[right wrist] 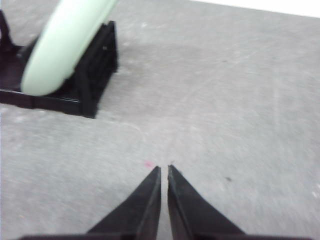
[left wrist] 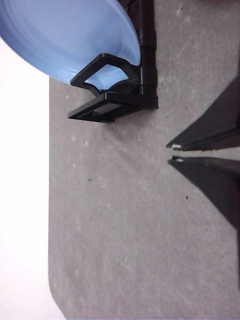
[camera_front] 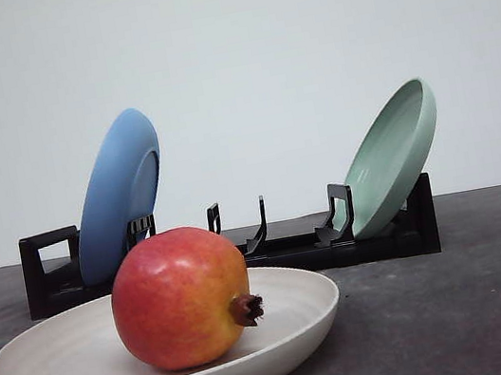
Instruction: Place pomegranate in white plate
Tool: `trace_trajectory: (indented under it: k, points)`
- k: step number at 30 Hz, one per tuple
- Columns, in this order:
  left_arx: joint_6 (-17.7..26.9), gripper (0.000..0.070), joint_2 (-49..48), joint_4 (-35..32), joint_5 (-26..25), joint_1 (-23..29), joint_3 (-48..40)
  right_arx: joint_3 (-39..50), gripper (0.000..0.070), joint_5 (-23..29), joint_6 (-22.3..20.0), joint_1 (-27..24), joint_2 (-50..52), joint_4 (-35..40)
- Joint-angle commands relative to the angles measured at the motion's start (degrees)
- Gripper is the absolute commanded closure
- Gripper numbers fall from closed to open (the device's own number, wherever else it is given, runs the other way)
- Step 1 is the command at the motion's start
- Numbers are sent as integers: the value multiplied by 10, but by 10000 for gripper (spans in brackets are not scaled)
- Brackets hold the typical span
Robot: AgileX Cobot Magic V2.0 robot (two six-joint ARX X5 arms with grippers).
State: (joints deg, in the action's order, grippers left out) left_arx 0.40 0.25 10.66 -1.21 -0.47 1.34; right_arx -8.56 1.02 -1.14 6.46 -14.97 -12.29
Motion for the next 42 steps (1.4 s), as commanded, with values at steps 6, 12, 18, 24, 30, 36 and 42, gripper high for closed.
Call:
trace_trajectory:
  k: [6, 12, 18, 24, 30, 36, 42]
  points:
    - [4, 700, -1, 1, 1, 0, -7, 57, 678, 1, -4, -31, 126, 8]
    - [4, 700, -1, 1, 1, 0, -7, 80, 678, 1, 1, -44, 148, 30]
    - [4, 700, -1, 1, 1, 0, -7, 80, 678, 1, 1, -44, 148, 33]
    - [4, 700, -1, 1, 1, 0, -7, 80, 678, 1, 1, -44, 148, 33]
    - [4, 700, -1, 1, 1, 0, -7, 80, 678, 1, 1, -44, 148, 33]
    - [4, 700, -1, 1, 1, 0, -7, 80, 678, 1, 1, -44, 148, 33]
    - [4, 700, -1, 1, 1, 0, -7, 80, 678, 1, 1, -44, 148, 33]
